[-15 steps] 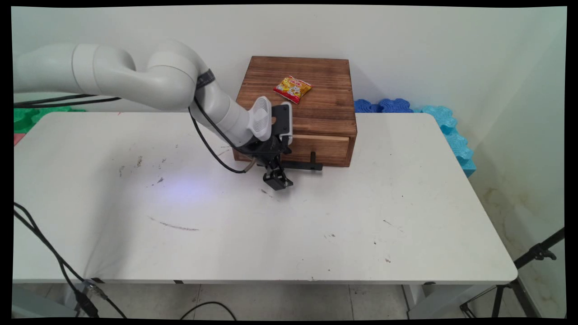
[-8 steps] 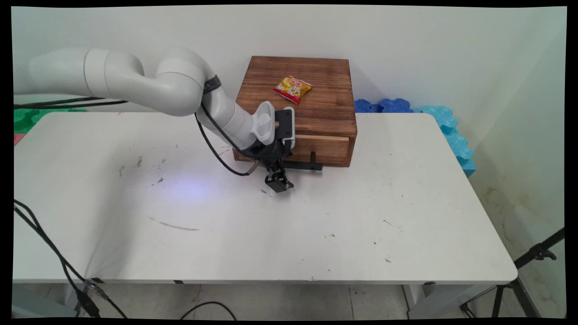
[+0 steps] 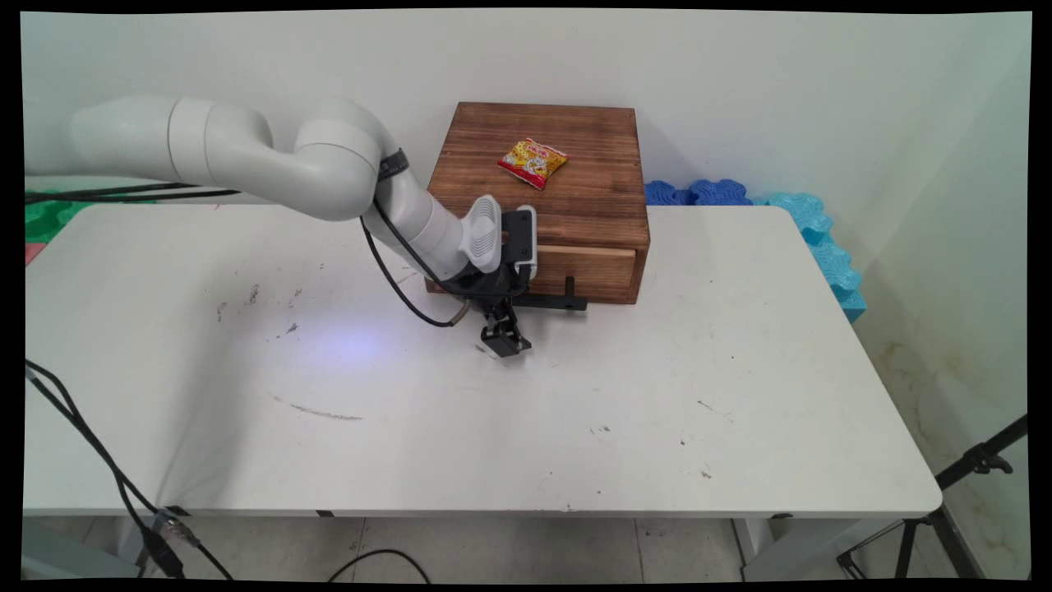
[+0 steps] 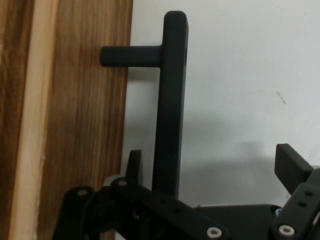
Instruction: Open the drawer
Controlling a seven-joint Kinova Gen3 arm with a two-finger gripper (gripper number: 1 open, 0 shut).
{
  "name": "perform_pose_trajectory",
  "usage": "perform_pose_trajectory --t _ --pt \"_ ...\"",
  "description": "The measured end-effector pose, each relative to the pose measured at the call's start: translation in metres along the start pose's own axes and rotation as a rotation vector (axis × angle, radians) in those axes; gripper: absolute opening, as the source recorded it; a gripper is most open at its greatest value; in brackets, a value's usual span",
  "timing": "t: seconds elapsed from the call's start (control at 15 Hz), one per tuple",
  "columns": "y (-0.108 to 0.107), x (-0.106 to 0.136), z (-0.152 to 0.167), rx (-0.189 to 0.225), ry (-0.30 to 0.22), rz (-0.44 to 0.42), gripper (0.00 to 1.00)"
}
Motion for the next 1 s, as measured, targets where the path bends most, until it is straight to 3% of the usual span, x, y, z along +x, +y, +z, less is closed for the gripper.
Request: perform_pose_trajectory --t 1.0 --pt "0.02 -0.006 0.005 -0.034 -0.026 -0.006 1.0"
